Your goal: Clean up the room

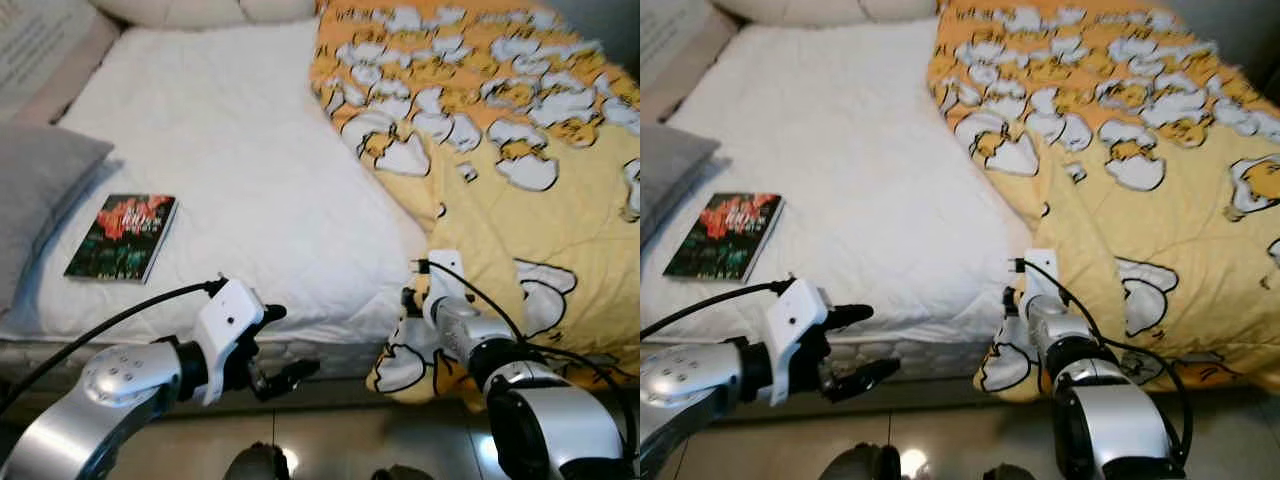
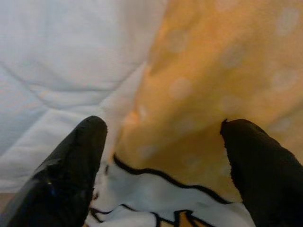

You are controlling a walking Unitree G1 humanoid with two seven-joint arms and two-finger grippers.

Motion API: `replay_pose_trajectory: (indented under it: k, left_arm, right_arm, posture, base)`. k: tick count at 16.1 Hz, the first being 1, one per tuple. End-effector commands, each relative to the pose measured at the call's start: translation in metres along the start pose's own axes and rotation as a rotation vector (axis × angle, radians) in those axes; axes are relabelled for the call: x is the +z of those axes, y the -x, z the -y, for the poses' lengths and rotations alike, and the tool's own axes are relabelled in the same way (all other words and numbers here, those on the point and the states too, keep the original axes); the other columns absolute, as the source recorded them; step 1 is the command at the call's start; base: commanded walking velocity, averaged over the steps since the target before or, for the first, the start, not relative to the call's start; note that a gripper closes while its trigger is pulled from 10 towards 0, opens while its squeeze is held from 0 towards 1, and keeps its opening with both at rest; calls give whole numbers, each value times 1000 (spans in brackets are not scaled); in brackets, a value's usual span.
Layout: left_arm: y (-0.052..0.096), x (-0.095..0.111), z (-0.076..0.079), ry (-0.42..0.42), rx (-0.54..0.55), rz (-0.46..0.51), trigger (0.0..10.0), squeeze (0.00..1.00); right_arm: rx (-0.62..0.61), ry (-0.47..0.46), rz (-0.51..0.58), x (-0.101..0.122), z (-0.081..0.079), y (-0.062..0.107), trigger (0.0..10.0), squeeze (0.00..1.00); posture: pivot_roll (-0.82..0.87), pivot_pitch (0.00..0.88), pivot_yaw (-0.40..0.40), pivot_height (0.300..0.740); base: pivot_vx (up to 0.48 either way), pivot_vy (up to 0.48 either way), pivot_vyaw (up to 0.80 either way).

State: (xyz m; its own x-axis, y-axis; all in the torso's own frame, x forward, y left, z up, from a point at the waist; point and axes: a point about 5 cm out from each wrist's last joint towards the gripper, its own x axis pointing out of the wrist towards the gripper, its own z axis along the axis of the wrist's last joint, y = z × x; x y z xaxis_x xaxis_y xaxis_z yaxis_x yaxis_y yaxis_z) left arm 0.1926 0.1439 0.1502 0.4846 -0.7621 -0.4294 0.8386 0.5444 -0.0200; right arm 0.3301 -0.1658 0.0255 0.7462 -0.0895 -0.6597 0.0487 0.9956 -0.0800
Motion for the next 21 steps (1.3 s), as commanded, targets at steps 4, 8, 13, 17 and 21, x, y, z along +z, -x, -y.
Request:
replay_pose_trajectory:
  k: [4,8,13,17,21]
  left_arm:
    - [11,5,7,-7,-2,-6,10000,0]
    - [21,5,18,-6,-14,-36,10000,0]
    - [32,6,23,7,8,-55,10000,0]
    - [35,6,22,15,28,-58,10000,0]
    - [33,6,18,17,42,-52,10000,0]
  right_arm:
    - [-13,5,6,-2,4,-1,0,0]
    - [-16,11,-4,-10,9,-1,0,0]
    - [-15,-5,27,-6,18,-1,0,0]
    - [-17,-16,40,-4,23,-1,0,0]
    - [2,-10,57,0,24,-1,0,0]
  posture:
    - [227,205,27,740]
    - [254,219,36,740]
    - [277,231,44,740]
    - [274,227,41,740]
    - [269,209,36,740]
  base:
    - [0,0,0]
    - [0,0,0]
    - [0,0,0]
    - [0,0,0]
    - [0,0,0]
